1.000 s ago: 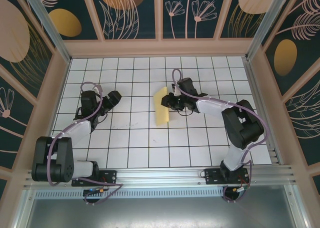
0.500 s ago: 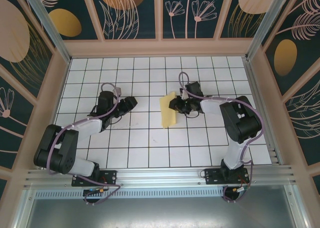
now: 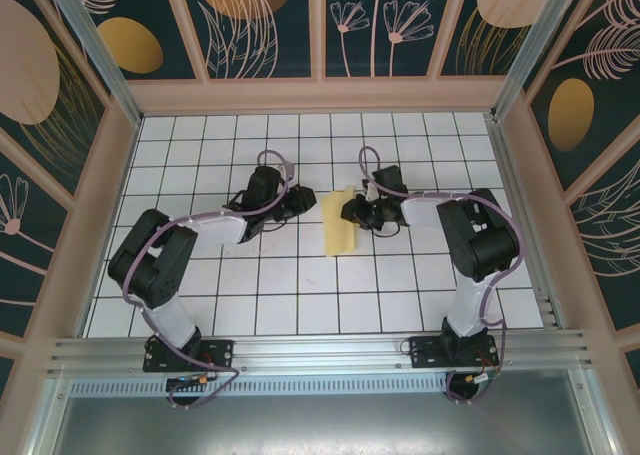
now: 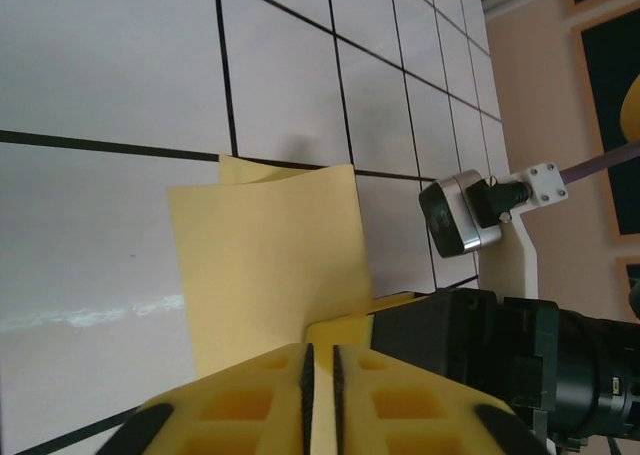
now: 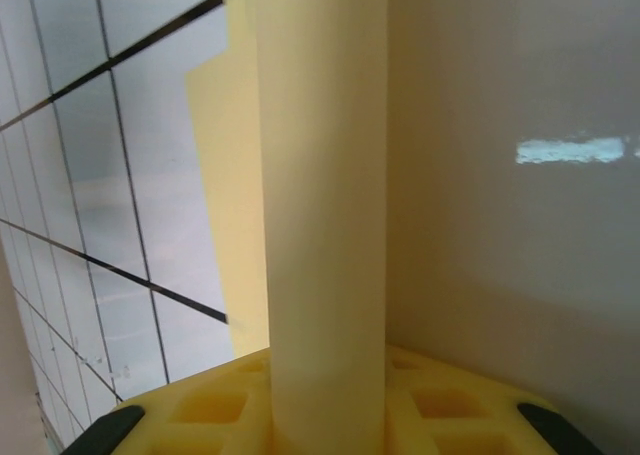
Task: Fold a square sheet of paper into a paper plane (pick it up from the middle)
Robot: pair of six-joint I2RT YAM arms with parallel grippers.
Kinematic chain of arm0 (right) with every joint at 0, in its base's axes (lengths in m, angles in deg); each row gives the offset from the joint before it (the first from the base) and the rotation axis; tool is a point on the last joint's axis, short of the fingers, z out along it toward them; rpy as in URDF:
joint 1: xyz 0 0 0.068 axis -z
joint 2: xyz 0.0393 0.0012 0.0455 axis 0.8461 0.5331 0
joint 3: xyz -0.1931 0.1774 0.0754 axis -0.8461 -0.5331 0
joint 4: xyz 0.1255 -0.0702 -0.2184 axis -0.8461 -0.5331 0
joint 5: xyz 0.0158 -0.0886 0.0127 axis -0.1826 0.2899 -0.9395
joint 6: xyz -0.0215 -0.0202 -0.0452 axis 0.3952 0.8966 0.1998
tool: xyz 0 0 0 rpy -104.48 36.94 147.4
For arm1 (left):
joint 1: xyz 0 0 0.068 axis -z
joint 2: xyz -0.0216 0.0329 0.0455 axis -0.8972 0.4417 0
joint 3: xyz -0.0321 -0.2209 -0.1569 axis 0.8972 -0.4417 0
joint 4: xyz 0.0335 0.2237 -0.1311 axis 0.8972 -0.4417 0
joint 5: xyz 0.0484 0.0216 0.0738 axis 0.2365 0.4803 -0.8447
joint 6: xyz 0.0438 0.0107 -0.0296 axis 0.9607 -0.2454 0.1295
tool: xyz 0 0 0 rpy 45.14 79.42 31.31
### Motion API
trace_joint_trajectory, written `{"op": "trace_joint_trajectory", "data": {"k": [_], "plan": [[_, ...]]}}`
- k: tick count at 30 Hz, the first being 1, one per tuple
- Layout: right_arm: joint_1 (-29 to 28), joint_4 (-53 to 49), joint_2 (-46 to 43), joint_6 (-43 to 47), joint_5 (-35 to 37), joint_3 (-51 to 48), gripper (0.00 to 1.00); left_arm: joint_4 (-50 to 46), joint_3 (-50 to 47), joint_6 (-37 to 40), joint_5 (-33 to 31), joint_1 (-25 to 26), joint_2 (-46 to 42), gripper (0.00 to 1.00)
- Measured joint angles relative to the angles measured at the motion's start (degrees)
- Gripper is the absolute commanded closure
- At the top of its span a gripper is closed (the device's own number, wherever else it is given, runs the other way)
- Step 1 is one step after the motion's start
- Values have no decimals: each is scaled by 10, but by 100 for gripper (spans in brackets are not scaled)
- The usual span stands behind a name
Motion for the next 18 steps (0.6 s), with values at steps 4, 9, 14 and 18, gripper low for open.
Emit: {"op": "trace_joint_trajectory", "data": {"k": [4,9,14,18], "plan": [[3,-3,4,8,-8,5,74,-8,35,7,0,11,55,95],[4,-2,13,26,-34,11,75,-33,57,15,-17,16,82,95],[-5,-3,17,50,-77,13,75,-38,55,23,-43,16,76,94],[-27,-14,17,67,-98,22,75,-38,34,23,-55,16,59,95]]}}
